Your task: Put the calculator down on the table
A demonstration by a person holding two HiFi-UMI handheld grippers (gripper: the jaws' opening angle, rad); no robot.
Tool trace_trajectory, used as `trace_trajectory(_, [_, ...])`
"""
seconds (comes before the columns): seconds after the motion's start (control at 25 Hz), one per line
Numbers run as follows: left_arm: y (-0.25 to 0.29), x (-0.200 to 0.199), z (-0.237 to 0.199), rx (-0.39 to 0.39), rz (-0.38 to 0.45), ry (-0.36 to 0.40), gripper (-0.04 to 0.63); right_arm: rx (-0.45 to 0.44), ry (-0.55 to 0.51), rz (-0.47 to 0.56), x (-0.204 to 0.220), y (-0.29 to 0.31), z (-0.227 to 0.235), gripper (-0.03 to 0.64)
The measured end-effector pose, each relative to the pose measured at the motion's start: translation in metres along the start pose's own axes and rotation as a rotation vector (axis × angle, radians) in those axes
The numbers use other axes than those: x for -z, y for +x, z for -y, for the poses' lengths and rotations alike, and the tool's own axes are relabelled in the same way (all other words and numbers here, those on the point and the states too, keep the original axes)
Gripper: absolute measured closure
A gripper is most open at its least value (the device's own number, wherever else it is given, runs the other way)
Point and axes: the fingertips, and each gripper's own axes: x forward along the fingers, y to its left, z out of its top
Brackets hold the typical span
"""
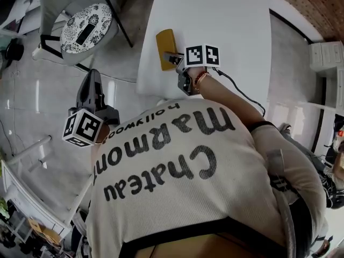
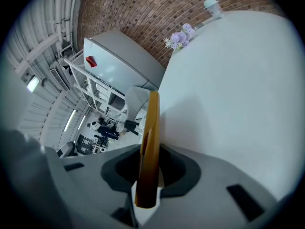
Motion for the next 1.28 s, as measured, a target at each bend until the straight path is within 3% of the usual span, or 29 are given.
trace_trajectory(0.52, [-0.007, -0.001, -0.005, -0.01, -0.002, -0.007, 0.594, 0.062, -0.039, -0.015, -0.001, -0.001, 0.006, 0.506])
trace_trajectory(1.28, [-0.006, 0.0, -0.009, -0.027, 0.006, -0.015, 0.594, 0.208, -0.365, -0.091, -0.004, 0.003, 0.008, 0.437])
